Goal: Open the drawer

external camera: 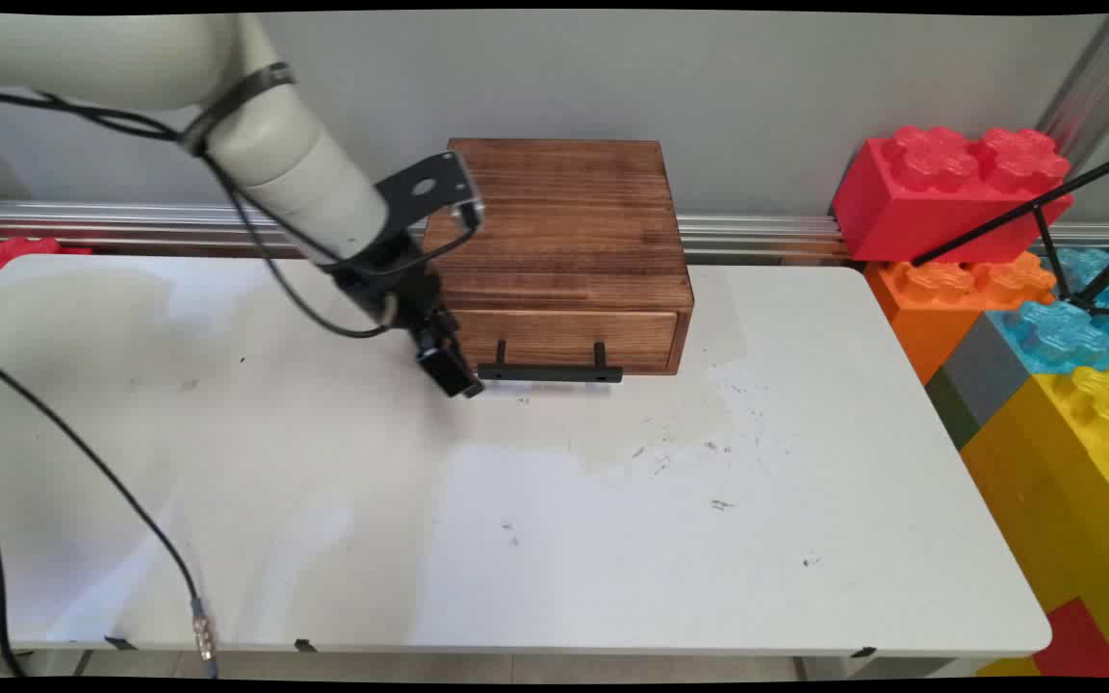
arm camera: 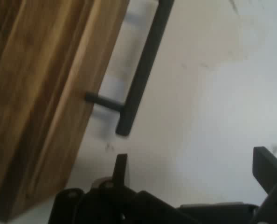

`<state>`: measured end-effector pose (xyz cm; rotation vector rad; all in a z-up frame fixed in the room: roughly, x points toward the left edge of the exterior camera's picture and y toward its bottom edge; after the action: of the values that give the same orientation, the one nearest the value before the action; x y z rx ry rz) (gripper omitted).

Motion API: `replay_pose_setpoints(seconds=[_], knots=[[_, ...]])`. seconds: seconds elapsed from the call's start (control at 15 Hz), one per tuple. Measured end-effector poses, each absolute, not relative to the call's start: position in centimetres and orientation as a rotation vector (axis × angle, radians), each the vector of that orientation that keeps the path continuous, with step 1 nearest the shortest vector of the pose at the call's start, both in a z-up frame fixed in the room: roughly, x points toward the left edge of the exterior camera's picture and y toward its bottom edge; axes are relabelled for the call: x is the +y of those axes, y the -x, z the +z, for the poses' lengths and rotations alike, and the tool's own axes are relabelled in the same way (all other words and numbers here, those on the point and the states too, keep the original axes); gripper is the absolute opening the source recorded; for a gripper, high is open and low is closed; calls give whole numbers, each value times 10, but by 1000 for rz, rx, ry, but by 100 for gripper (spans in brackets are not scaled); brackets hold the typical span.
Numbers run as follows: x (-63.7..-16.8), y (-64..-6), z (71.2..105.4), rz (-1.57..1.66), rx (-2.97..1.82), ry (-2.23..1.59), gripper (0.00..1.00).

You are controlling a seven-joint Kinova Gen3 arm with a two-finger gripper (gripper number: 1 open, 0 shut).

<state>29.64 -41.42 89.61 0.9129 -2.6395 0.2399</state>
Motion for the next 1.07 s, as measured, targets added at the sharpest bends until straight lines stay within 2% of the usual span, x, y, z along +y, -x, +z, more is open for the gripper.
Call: replay_pose_setpoints(seconds=[0.53, 1.07], knots=[[-448, -237, 893, 259, -2646, -898, 100], [-473, -205, 867, 285, -2719, -728, 100]])
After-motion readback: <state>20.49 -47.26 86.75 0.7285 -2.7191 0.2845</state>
